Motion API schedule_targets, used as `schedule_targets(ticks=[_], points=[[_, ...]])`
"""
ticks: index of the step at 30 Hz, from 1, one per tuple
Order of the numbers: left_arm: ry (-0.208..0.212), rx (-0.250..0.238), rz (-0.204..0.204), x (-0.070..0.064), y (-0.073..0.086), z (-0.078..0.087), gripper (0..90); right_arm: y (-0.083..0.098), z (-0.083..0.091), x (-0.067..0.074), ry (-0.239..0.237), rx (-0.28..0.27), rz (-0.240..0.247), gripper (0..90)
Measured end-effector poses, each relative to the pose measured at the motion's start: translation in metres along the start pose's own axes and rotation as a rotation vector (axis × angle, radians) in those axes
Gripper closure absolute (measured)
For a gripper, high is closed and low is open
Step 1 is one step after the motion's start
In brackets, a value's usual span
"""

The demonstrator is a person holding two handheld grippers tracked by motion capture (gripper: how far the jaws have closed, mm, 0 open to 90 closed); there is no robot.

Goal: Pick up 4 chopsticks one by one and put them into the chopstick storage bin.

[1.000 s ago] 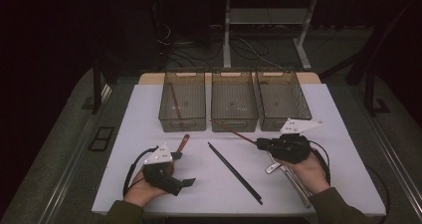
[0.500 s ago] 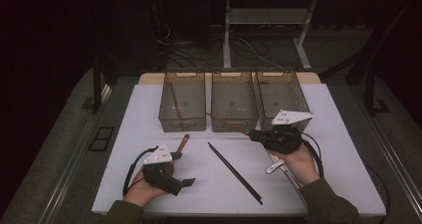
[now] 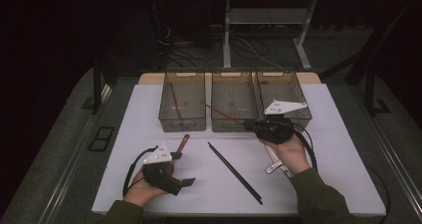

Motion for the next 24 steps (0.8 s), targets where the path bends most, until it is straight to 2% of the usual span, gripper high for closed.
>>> schedule_targets(ticks=[8,24], points=[[0.002,-0.005,0.010,-0.001,0.000,0.000,0.4,-0.018,-0.018,-0.004,0.021,0.016,0.006,83.5],[0.004,-0.003,0.008,-0.002,-0.001,0.001,0.4,-0.044,-0.052,-0.010,0.047,0.042,-0.021,83.5]])
Point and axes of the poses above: each handheld gripper's, and its own axes: z roughly backward along the jaws, y roughly out of its underside, x roughly to its left, the point moved 3 cm from there along -z, roughly forward along the jaws, and after that the axes turned 2 degrees about z, right-handed, at the moved point
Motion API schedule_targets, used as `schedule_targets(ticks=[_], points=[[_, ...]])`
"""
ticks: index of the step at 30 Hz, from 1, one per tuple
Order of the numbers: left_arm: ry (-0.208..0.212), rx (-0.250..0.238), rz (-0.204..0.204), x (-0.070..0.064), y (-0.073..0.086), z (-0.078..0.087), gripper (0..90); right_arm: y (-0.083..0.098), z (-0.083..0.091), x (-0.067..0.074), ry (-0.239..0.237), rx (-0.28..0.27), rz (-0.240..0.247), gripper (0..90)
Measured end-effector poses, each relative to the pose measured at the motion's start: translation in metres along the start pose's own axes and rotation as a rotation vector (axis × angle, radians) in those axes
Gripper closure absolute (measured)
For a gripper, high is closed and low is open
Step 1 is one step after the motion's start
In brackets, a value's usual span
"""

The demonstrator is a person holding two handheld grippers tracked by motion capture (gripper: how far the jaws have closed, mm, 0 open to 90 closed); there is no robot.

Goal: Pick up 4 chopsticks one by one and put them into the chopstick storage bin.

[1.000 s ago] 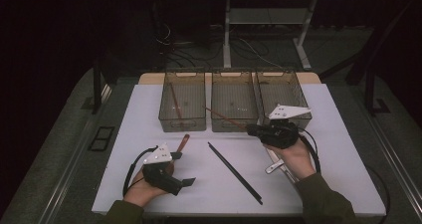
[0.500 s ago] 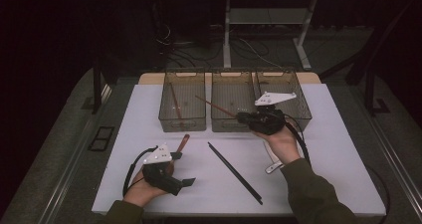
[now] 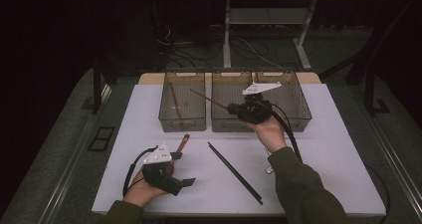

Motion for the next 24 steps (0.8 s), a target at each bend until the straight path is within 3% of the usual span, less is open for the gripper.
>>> schedule_targets(ticks=[24], points=[[0.009,-0.018,0.000,-0.001,-0.001,0.001,0.4,-0.043,-0.087,0.003,0.062,0.098,-0.007,83.5]])
Point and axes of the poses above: each handheld gripper's, and its own axes: z roughly backward along the jaws, y roughly out of its underside, x roughly to its left, the point moved 3 cm from there along -z, roughly forward along the jaws, and after that the axes turned 2 degrees about z, right-handed, at the moved point
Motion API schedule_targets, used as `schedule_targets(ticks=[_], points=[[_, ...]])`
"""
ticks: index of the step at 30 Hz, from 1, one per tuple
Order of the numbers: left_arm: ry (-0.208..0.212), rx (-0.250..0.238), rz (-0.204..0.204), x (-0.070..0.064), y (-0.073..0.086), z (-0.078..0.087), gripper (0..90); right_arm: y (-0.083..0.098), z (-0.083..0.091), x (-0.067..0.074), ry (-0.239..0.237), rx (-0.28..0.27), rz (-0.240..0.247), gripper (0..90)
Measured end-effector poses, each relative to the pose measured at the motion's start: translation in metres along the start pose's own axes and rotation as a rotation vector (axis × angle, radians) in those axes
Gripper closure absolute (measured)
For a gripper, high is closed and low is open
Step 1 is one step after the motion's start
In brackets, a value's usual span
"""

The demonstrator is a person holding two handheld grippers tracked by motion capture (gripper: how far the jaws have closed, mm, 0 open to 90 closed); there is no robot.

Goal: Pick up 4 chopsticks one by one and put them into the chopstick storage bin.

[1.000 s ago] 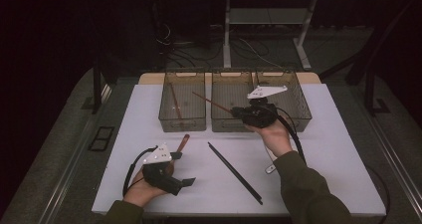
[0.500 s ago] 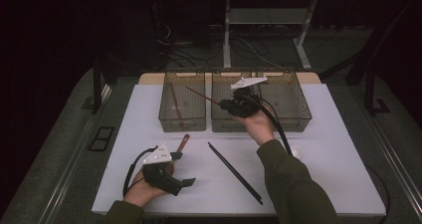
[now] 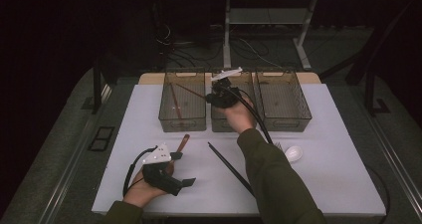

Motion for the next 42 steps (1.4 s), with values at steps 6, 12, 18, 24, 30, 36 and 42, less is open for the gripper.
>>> schedule_targets(ticks=[6,12,18,24,30,36,42], points=[[0.001,0.001,0.003,0.000,0.000,0.000,0.5,-0.012,-0.023,0.002,0.024,0.034,-0.002,83.4],[-0.006,0.003,0.000,0.001,0.000,0.001,0.4,-0.023,-0.049,0.005,0.043,0.061,-0.033,83.4],[0.000,-0.009,0.008,0.002,0.000,0.002,0.4,-0.031,-0.076,0.013,0.074,0.097,-0.025,82.4],[0.006,-0.006,0.002,0.001,0.000,0.002,0.5,-0.031,-0.077,0.016,0.039,0.084,-0.029,59.4],[0.000,-0.003,-0.002,0.001,-0.001,0.002,0.5,-0.027,-0.061,0.014,0.007,0.063,-0.033,48.0],[-0.001,-0.002,-0.008,0.002,-0.001,0.001,0.4,-0.019,-0.043,0.013,-0.039,0.024,-0.021,43.0],[0.002,-0.007,-0.001,0.000,-0.001,0.001,0.4,-0.012,-0.018,0.016,-0.094,-0.011,-0.009,36.0]])
Point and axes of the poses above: each handheld gripper's, and its own axes: z roughly backward along the jaws, y roughly out of its underside, x roughly to its left, the point moved 3 cm from there along -z, roughly forward along the jaws, and after that the axes turned 2 degrees about z, right-handed, at the moved point
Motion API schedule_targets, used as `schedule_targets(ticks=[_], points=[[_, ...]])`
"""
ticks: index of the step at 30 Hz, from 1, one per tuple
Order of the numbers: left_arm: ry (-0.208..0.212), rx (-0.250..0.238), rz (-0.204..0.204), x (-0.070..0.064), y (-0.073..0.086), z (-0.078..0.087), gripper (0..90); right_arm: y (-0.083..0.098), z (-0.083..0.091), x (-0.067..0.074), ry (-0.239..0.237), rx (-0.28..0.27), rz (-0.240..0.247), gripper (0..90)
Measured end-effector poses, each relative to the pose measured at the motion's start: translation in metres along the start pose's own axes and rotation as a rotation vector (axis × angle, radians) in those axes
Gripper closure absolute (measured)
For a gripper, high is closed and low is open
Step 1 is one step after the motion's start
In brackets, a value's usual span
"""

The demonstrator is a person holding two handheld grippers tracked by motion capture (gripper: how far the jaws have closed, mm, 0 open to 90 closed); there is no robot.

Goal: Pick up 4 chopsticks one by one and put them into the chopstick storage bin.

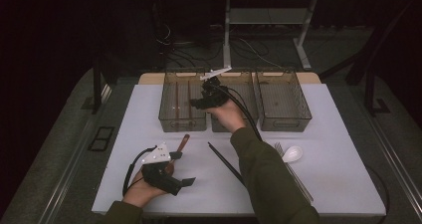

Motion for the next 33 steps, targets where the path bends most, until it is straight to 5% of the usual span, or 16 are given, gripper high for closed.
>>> schedule_targets(ticks=[10,33], points=[[-0.008,0.004,0.008,0.000,0.001,0.000,0.4,0.023,0.038,-0.001,-0.010,-0.020,0.028,29.0],[-0.013,0.020,-0.003,0.001,0.002,0.000,0.4,0.094,0.098,-0.015,-0.042,-0.058,0.034,27.8]])
Point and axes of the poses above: each handheld gripper's, and its own axes: z roughly backward along the jaws, y roughly out of its underside, x roughly to its left, the point moved 3 cm from there along -z, roughly forward along the jaws, and after that the axes turned 2 degrees about z, right-handed, at the moved point
